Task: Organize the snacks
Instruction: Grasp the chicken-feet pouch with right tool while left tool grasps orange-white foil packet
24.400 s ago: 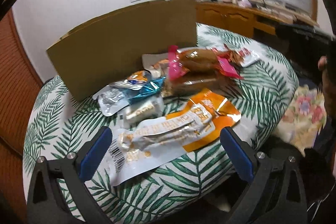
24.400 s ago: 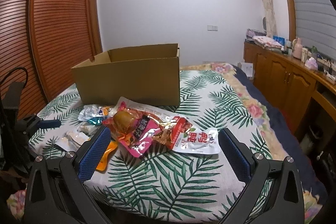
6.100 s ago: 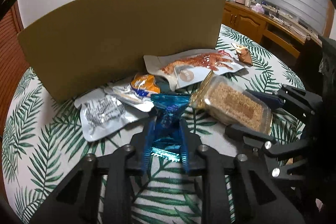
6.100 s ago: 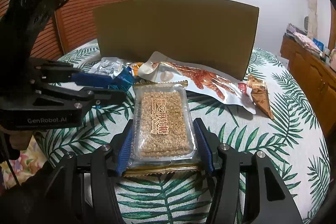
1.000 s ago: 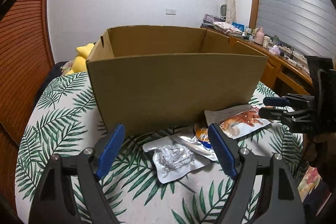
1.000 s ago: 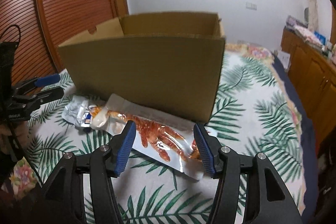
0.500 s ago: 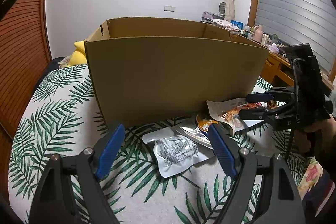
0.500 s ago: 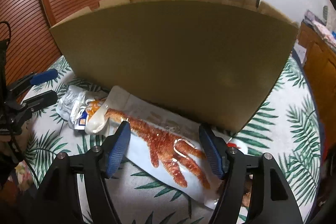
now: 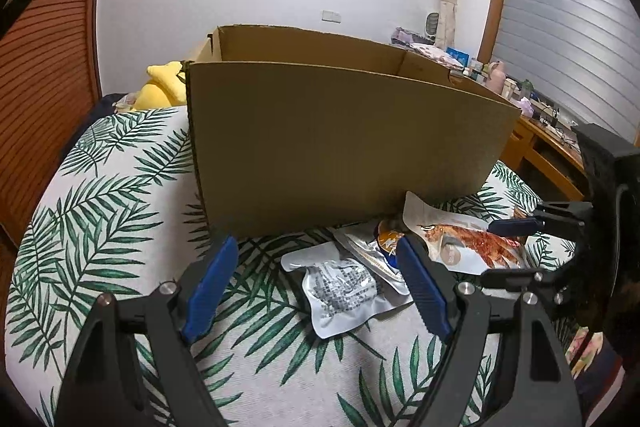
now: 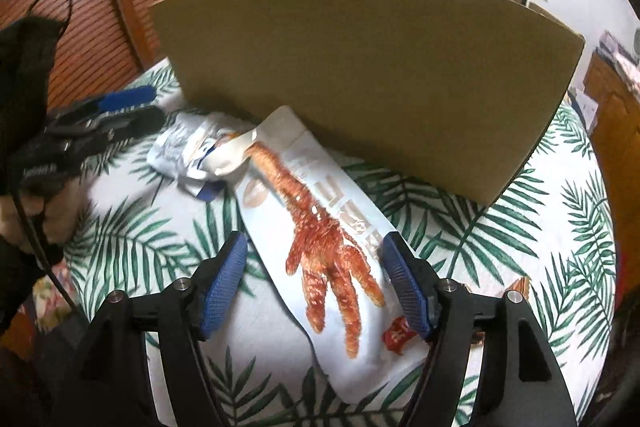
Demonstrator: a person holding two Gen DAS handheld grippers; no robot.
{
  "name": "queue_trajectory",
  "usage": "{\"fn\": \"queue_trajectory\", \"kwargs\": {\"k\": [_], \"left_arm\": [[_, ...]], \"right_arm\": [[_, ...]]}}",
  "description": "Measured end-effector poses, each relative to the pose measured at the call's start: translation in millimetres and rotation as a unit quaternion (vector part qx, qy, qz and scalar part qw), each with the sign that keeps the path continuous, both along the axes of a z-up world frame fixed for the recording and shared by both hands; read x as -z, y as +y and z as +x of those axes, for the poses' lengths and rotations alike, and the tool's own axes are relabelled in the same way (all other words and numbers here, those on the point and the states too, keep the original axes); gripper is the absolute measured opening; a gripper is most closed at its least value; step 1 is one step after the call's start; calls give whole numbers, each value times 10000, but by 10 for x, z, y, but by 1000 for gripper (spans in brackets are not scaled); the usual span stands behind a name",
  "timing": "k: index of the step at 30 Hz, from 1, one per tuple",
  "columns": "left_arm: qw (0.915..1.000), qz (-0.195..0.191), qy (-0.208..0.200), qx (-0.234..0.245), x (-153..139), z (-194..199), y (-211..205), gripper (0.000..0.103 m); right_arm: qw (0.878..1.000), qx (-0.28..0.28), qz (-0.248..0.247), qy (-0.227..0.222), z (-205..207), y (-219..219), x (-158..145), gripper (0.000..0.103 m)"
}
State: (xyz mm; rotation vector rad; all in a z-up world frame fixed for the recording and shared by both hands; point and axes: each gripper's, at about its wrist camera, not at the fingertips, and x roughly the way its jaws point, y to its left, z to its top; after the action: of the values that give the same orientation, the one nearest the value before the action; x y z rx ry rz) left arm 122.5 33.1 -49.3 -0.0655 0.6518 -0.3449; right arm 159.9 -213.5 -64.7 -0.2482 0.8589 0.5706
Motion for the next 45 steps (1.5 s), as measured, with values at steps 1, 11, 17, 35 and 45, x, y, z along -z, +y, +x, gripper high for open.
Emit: {"fn": "queue_trajectory", "kwargs": {"k": [1, 11, 17, 35, 45], "left_arm": [[10000, 5, -1, 2, 0, -2, 3, 82], [9999, 97, -31, 65, 11, -10, -29, 82], [9996, 236, -50, 124, 5, 0, -85, 82], [9886, 1022, 119, 1102, -89, 104, -685, 68], [9694, 1536, 495, 1850, -43, 224, -880, 63]], "right_arm": [[9999, -1, -90, -54, -9, 25, 14, 73], [9980, 77, -523, -346, -85, 99, 87, 73], [9978, 58, -610, -262, -77, 83, 56, 56], [9975, 379, -322, -508, -426, -176, -100, 39], [9976, 608, 149, -300, -348, -392, -231, 18]]}}
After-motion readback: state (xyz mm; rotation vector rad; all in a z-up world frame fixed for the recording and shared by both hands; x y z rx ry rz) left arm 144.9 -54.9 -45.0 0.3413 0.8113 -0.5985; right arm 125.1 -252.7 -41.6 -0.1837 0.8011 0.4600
